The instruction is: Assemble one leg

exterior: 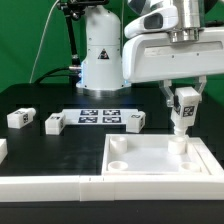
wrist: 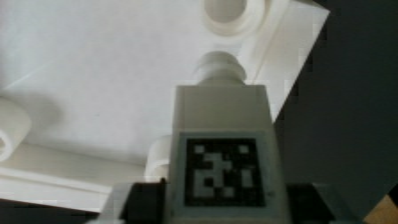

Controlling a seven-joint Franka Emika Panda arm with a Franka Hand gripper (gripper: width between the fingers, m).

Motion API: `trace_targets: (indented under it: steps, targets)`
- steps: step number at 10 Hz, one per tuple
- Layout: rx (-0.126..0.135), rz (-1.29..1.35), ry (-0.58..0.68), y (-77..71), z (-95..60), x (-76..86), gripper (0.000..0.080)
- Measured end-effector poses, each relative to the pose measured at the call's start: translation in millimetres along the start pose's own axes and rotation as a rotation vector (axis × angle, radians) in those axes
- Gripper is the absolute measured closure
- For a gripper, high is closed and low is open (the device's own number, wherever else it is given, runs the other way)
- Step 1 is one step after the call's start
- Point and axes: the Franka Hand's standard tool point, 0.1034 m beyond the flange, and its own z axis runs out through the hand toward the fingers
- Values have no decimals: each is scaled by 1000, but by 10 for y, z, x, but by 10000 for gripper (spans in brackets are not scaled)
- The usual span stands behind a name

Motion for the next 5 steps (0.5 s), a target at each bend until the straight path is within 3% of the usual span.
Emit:
trace_targets:
  steps: [3, 5]
  targets:
    - [-7, -18, 28, 206, 32, 322, 508]
    - [-7, -14, 46, 255, 107, 505, 508]
